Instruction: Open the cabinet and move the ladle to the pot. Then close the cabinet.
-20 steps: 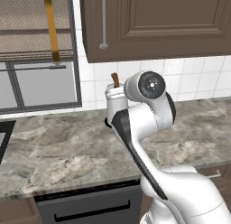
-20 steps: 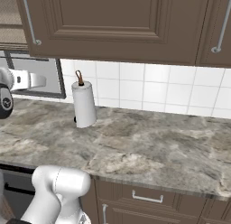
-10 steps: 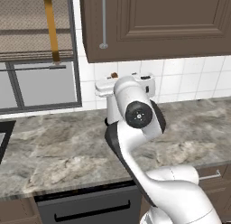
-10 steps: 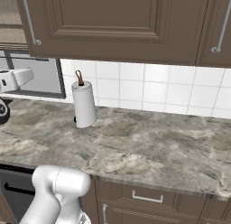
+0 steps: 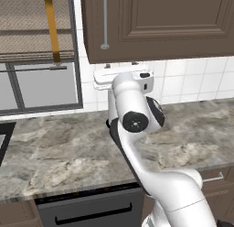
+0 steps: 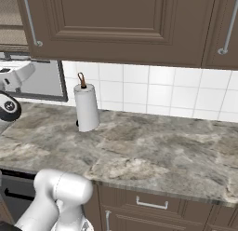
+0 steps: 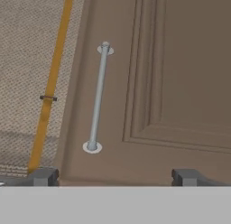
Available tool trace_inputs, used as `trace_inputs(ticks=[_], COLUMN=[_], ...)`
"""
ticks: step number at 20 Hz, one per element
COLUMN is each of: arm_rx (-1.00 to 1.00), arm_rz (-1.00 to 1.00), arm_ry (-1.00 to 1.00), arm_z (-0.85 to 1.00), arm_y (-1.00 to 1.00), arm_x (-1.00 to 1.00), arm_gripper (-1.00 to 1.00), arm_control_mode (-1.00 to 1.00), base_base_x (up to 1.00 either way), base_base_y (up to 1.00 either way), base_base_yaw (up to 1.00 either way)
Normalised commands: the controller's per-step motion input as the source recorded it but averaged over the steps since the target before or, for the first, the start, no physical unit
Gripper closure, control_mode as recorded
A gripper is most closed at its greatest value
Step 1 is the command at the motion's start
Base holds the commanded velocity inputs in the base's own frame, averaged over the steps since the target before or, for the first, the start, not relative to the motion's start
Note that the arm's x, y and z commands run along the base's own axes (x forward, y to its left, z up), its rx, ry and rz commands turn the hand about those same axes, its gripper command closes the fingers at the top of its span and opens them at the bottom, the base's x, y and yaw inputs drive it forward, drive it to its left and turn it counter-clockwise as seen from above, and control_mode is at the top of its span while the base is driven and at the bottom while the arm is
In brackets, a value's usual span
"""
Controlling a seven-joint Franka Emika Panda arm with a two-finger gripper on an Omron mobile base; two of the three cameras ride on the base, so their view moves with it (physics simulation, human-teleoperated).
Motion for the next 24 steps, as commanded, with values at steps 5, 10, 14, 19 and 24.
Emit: trace_inputs(ticks=[5, 10, 14, 19, 24], arm_rx=[0.00, 0.00, 0.00, 0.00, 0.00], arm_rz=[0.00, 0.00, -0.01, -0.02, -0.02], arm_ry=[-0.06, 0.00, 0.00, 0.00, 0.00], arm_z=[0.27, 0.16, 0.10, 0.07, 0.06], arm_y=[0.06, 0.05, 0.05, 0.13, 0.09], arm_x=[0.33, 0.44, 0.39, 0.33, 0.35], arm_gripper=[-1.00, -1.00, -1.00, -1.00, -1.00], arm_control_mode=[-1.00, -1.00, -1.00, -1.00, -1.00], base_base_x=[0.00, 0.00, 0.00, 0.00, 0.00], base_base_y=[0.00, 0.00, 0.00, 0.00, 0.00], base_base_yaw=[0.00, 0.00, 0.00, 0.00, 0.00])
